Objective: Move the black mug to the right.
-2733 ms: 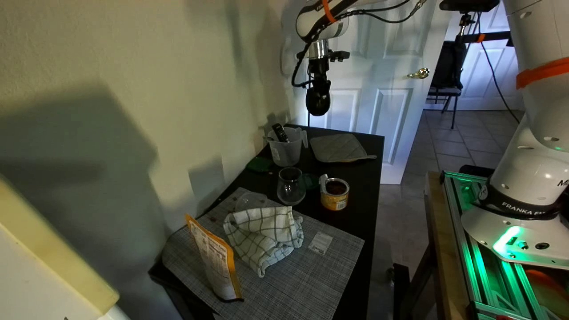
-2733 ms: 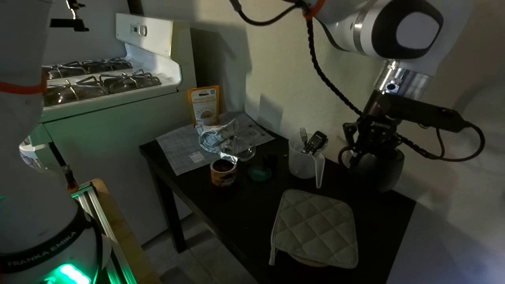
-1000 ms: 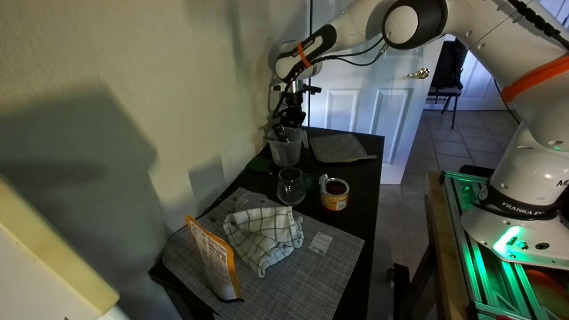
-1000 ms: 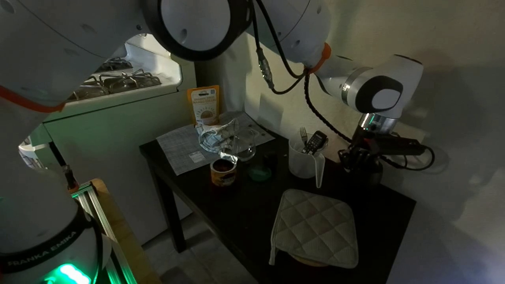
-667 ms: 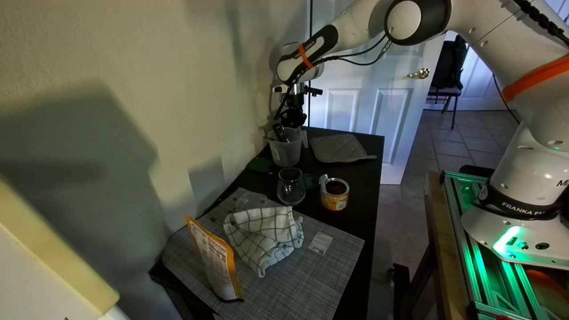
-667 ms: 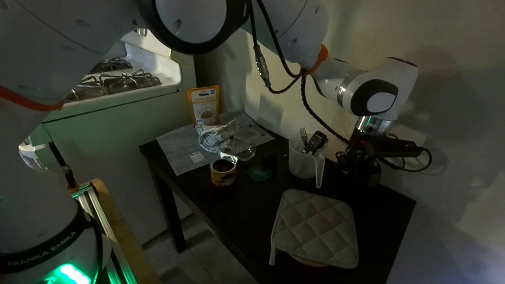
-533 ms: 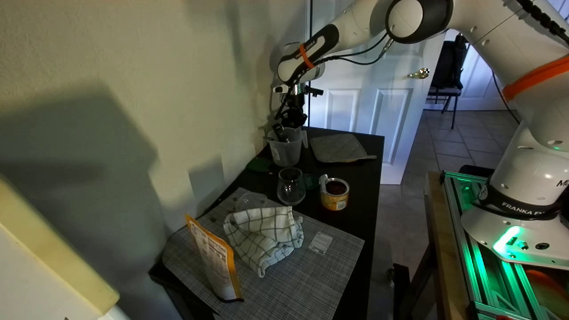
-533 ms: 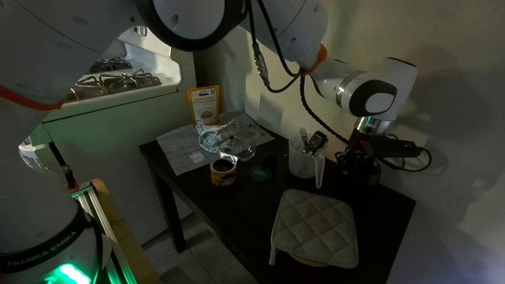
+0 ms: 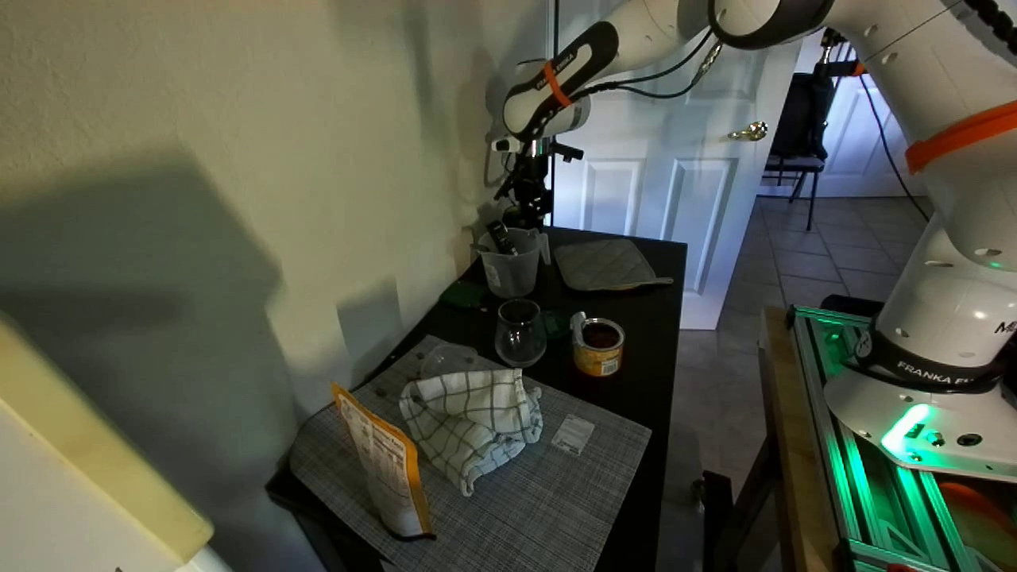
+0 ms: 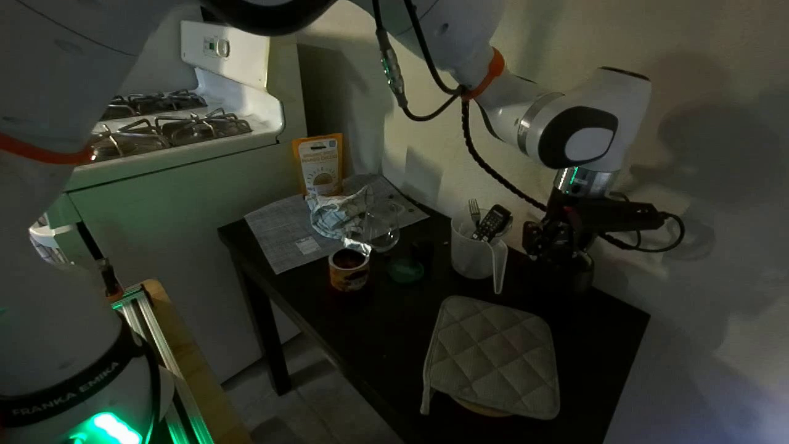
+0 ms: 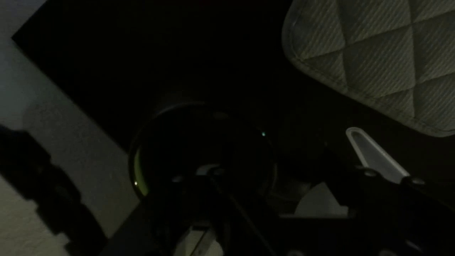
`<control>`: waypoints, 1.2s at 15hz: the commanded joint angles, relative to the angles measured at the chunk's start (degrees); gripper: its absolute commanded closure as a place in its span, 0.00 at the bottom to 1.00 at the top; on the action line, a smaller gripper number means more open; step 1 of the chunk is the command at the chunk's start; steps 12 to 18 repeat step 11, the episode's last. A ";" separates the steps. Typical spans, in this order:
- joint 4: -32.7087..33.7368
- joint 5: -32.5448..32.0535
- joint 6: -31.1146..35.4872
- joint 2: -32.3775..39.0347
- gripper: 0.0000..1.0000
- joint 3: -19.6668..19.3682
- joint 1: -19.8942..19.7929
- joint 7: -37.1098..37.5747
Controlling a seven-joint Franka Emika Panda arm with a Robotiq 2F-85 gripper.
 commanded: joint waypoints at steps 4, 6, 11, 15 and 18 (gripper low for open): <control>-17.53 -2.27 10.42 -14.41 0.00 -1.34 2.49 2.06; -22.57 -3.13 13.99 -18.69 0.00 -2.04 3.23 3.18; -25.24 -2.20 19.04 -21.64 0.00 -2.64 3.27 4.65; -25.24 -2.20 19.04 -21.64 0.00 -2.64 3.27 4.65; -25.24 -2.20 19.04 -21.64 0.00 -2.64 3.27 4.65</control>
